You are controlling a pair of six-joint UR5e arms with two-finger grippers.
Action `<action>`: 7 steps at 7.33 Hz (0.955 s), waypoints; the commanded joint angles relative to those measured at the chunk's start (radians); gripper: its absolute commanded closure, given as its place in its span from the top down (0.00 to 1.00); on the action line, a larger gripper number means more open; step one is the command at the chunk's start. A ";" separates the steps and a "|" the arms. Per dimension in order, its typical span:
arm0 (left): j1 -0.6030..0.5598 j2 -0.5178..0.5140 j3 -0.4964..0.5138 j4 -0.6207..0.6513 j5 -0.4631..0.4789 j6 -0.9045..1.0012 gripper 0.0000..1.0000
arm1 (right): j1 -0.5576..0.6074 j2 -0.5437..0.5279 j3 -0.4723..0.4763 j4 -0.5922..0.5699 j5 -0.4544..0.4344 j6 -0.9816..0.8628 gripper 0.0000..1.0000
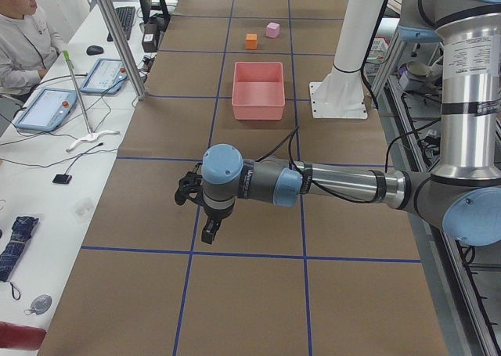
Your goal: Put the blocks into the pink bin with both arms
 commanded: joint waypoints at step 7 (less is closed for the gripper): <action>0.493 -0.075 0.025 -0.486 0.005 -0.400 1.00 | 0.000 -0.002 -0.001 -0.002 0.002 0.000 1.00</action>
